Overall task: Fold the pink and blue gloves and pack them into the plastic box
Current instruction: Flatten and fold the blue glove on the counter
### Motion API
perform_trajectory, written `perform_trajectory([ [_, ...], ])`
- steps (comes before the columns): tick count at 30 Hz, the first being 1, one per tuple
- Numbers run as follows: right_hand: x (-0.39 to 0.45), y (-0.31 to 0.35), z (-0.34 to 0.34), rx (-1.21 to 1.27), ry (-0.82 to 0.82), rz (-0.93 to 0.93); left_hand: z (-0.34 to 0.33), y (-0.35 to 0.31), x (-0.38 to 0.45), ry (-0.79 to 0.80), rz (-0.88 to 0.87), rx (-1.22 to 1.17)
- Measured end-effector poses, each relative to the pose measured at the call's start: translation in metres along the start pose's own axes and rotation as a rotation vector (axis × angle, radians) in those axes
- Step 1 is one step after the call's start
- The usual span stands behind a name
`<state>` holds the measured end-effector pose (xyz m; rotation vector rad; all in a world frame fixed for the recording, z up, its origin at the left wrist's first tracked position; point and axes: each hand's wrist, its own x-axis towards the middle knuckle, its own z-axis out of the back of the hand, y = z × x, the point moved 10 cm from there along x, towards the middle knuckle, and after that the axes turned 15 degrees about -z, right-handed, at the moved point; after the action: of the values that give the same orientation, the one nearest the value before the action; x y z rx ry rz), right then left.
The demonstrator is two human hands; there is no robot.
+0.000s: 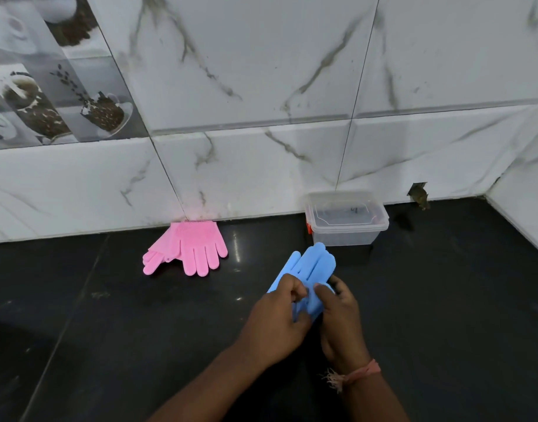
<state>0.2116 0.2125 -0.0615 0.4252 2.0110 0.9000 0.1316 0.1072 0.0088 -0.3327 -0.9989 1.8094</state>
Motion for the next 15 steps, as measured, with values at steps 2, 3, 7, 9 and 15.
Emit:
perform_trajectory([
  [2, 0.003, 0.004, 0.006, 0.014, 0.009, 0.014, 0.014, 0.016, -0.005, -0.173, 0.083, -0.202],
  [3, 0.005, 0.007, 0.008, 0.023, 0.030, 0.015, 0.025, 0.030, -0.005, -0.280, 0.140, -0.257],
  [7, 0.003, 0.014, 0.003, 0.100, 0.289, -0.075, 0.019, 0.079, -0.001, -0.124, 0.439, -0.702],
  [9, 0.000, 0.012, 0.003, 0.149, 0.384, -0.146, -0.012, 0.081, -0.012, 0.079, 0.564, -1.142],
  [15, 0.011, -0.020, 0.037, 0.008, 0.214, -0.298, -0.072, 0.084, -0.034, 0.157, 0.683, -1.442],
])
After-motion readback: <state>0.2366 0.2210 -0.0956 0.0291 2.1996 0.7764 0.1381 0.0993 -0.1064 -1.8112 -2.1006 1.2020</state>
